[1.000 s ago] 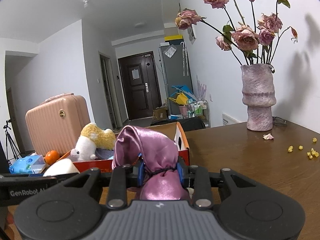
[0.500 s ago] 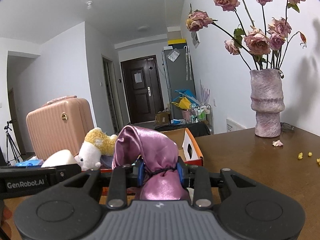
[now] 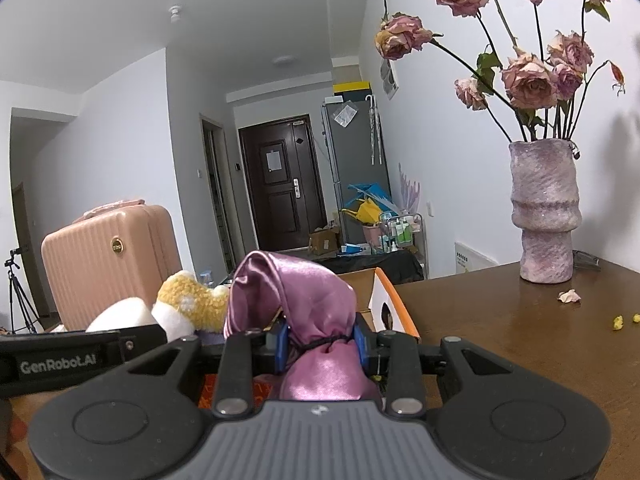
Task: Organize soft objects
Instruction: 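Carry the white sponge and purple scrunchie with both tools over the box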
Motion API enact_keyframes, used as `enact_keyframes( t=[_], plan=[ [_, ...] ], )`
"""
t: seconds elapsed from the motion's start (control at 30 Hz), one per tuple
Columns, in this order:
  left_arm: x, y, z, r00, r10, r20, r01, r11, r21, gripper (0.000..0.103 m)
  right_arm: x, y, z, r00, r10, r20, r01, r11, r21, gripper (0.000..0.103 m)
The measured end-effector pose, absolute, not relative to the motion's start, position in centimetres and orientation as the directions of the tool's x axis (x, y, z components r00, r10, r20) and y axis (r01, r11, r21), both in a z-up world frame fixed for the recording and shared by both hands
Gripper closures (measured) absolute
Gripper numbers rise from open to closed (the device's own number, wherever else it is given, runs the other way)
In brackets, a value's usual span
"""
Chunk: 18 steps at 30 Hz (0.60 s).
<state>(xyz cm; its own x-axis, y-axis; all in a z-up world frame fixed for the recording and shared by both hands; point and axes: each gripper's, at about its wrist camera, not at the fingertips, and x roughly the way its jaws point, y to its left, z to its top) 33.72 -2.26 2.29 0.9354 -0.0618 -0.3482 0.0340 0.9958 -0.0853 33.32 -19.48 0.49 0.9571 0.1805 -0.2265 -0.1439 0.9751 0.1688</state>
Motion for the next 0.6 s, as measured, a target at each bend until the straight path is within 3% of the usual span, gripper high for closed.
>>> enact_keyframes(
  t=[0.6],
  plan=[
    [38.6,-1.2,2.6,0.938,-0.043,-0.343,0.003,0.993,-0.117,0.045,38.2,-18.6,0.6,0.960,0.179,-0.214,-0.144,0.975,0.168,0.073]
  ],
)
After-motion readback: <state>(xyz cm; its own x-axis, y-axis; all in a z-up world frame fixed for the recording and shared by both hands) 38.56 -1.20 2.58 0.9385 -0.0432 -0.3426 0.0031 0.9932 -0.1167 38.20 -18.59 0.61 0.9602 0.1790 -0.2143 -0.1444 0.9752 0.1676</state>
